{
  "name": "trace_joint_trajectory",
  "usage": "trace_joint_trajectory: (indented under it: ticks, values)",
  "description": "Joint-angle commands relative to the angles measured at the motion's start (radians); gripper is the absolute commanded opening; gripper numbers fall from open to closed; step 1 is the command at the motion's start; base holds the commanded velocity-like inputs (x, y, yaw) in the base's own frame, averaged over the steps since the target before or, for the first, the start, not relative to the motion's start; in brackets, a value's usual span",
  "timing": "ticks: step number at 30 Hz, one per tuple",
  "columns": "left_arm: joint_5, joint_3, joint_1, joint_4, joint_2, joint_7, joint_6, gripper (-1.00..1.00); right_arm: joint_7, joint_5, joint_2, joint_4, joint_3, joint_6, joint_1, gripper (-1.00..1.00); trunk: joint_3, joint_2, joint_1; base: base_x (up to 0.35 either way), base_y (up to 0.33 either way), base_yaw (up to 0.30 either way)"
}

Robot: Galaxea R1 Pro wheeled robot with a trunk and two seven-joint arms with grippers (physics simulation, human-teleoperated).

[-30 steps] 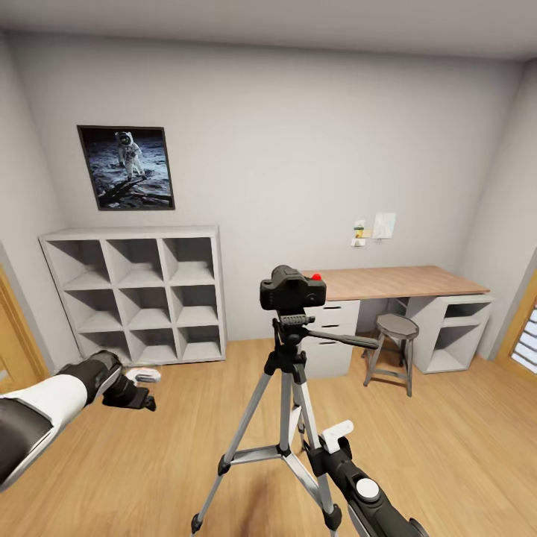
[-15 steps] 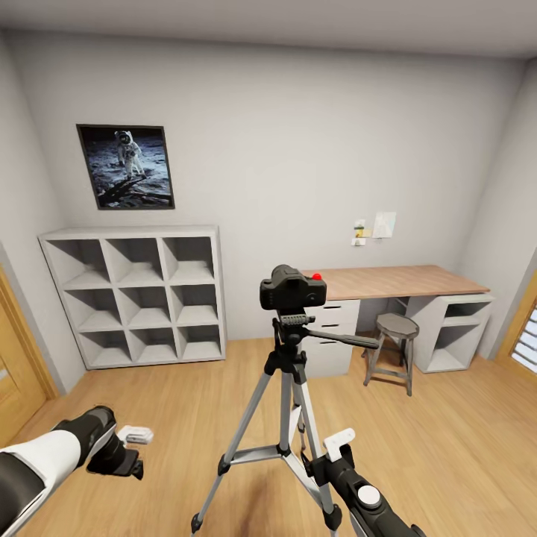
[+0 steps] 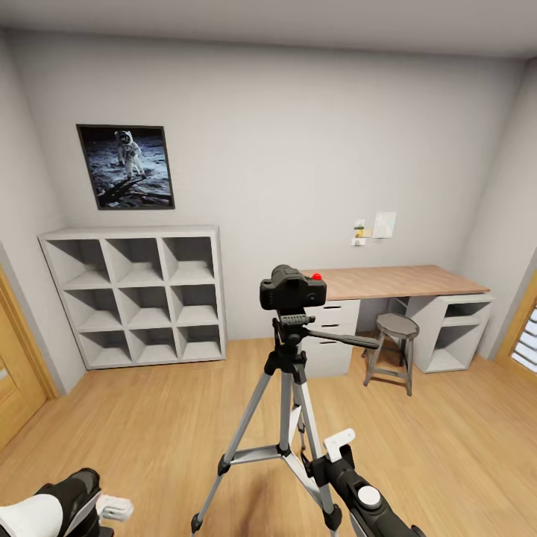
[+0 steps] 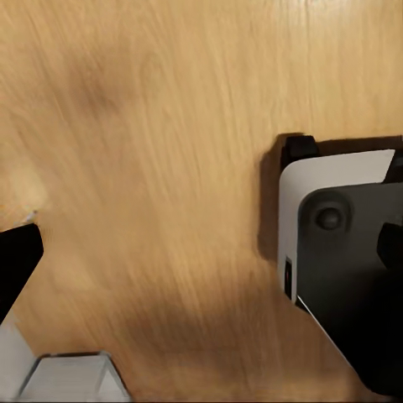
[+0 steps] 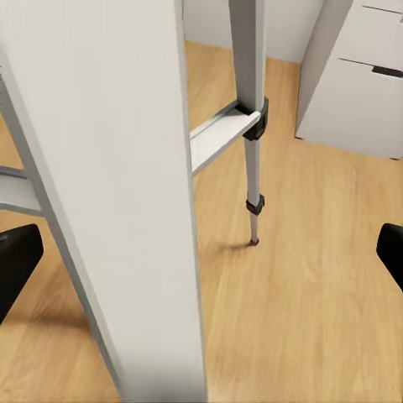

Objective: Attach the digital camera to the camera tripod in the bedroom.

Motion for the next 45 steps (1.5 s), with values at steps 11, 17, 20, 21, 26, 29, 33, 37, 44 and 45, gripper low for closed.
trace_joint_trajectory:
  ticks: [11,17,20,21,26,29,33,37,44,45]
  values:
    - [0.008,-0.007,0.133,-0.002,-0.017,0.020,-0.010,1.00,0.032,-0.003,-0.008,0.035,0.001,-0.115,0.027,1.00,0.000,-0.001,0.000,0.000,0.000,0.000]
    - [0.009,-0.007,0.173,-0.002,-0.033,0.021,-0.062,1.00,0.051,-0.003,-0.014,0.106,0.001,-0.221,0.056,1.00,0.000,-0.001,0.000,0.000,0.000,0.000]
    - [0.009,-0.007,0.180,-0.002,-0.036,0.021,-0.072,1.00,0.053,-0.003,-0.018,0.124,0.001,-0.260,0.073,1.00,0.000,-0.001,0.000,0.000,0.000,0.000]
    - [0.009,-0.007,0.182,-0.002,-0.037,0.021,-0.074,1.00,0.054,-0.003,-0.020,0.129,0.001,-0.274,0.080,1.00,0.000,-0.001,0.000,0.000,0.000,0.000]
    - [0.010,-0.007,0.197,-0.002,-0.078,0.021,-0.082,1.00,0.055,-0.003,-0.048,0.188,0.002,-0.413,0.141,1.00,0.000,-0.001,0.000,0.000,0.000,0.000]
    - [0.010,-0.007,0.200,-0.002,-0.085,0.022,-0.082,1.00,0.057,-0.003,-0.062,0.224,0.002,-0.453,0.153,1.00,0.000,-0.001,0.000,0.000,0.000,0.000]
    - [0.010,-0.007,0.210,-0.002,-0.092,0.022,-0.084,1.00,0.059,-0.005,-0.093,0.365,0.001,-0.586,0.170,1.00,0.000,-0.001,0.000,0.000,0.000,0.000]
    - [0.010,-0.007,0.227,-0.002,-0.101,0.022,-0.087,1.00,0.059,-0.006,-0.104,0.530,0.001,-0.701,0.175,1.00,0.000,-0.001,0.000,0.000,0.000,0.000]
    - [0.011,-0.006,0.281,-0.002,-0.125,0.023,-0.108,1.00,0.053,-0.007,-0.154,0.782,0.000,-0.857,0.193,1.00,0.000,-0.001,0.000,0.000,0.000,0.000]
    - [0.012,-0.006,0.287,-0.002,-0.126,0.023,-0.109,1.00,0.053,-0.008,-0.162,0.788,0.000,-0.857,0.201,1.00,0.000,-0.001,0.000,0.000,0.000,0.000]
